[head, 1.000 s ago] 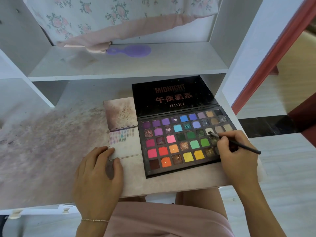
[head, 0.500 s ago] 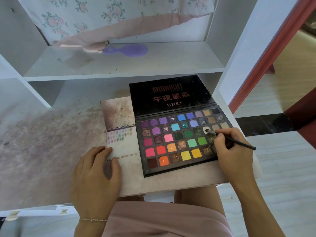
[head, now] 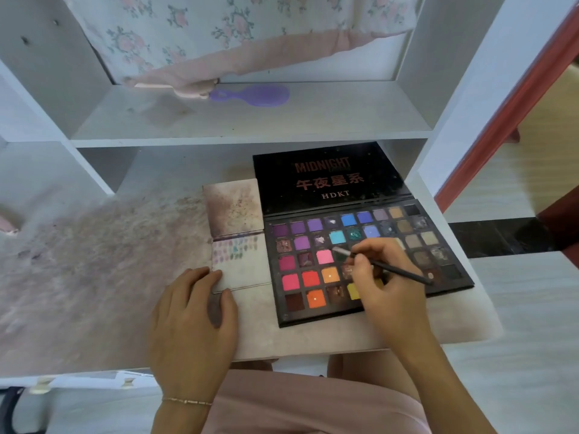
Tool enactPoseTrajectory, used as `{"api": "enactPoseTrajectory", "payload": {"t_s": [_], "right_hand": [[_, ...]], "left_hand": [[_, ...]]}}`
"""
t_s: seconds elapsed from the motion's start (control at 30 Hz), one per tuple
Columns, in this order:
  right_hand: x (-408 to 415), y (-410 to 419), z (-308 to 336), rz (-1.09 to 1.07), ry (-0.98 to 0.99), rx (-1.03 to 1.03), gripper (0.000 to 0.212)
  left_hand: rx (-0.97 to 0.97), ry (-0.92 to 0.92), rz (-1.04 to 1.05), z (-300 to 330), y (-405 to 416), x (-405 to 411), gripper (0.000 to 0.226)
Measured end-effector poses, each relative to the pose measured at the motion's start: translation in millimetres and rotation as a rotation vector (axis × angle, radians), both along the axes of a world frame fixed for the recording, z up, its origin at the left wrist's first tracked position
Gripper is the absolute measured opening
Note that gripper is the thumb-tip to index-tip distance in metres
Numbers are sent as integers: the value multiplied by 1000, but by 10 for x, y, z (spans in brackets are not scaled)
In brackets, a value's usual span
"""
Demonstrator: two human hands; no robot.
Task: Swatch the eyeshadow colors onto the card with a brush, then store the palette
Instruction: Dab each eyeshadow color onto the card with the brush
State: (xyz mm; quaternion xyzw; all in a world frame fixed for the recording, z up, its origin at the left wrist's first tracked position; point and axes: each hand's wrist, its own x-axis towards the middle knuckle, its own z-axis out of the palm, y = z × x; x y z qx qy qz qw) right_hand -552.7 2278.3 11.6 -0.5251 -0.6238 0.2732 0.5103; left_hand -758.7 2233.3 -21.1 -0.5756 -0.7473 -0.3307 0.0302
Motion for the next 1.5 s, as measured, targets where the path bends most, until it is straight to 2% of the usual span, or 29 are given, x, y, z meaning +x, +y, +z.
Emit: {"api": "enactPoseTrajectory", "payload": {"t_s": [0.17,0.37,0.73,1.3,1.5], "right_hand": [[-397,4,-35,126,-20,-22,14],[-747,51,-39,179,-110,-39,6],[-825,84,-75,204,-197,-64,6],[-806,82,-63,207,-194,-33,4],[-674,49,-34,142,-84,15,9]], "left_hand": [[-27,7,-4,10,-8,-10,40],[-71,-14,-9,38,-16,-10,41],[-77,-20,-19,28,-20,-12,41],[-74,-28,-8,32,-26,0,40],[-76,-43,3,43,-25,15,30]]}}
